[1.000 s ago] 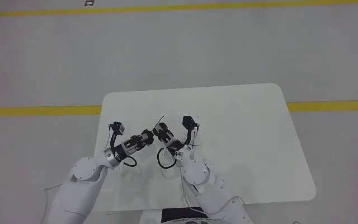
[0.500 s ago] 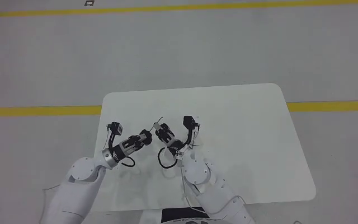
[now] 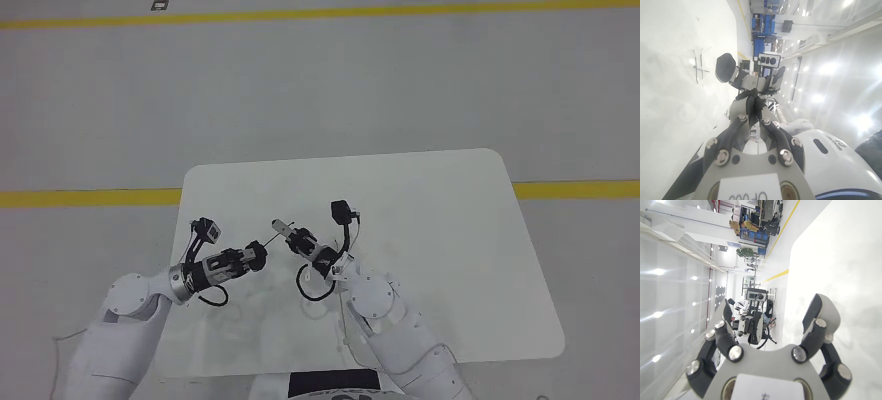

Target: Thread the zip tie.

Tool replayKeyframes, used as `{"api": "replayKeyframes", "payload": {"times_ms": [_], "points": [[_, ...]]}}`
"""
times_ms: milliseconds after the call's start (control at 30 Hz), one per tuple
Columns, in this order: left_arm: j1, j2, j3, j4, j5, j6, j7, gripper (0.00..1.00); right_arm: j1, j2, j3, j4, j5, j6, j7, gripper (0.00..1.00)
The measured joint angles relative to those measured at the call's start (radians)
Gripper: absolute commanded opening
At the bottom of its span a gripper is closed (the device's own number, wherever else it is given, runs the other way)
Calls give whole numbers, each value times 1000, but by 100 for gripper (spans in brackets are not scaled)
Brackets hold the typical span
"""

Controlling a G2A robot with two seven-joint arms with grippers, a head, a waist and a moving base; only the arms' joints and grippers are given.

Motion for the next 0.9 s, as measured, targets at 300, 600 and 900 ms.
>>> {"api": "replayKeyframes", "payload": {"times_ms": [300, 600, 900], "points": [[0, 0, 0, 0, -1, 0, 1, 0, 0, 0, 0, 0, 0, 0, 0, 100], [-13, 8, -10, 47, 19, -28, -19, 0, -6, 17, 63, -11, 100, -52, 81, 100], [-42, 35, -64, 173, -89, -38, -268, 0, 16, 52, 150, 32, 364, -79, 431, 100]]}}
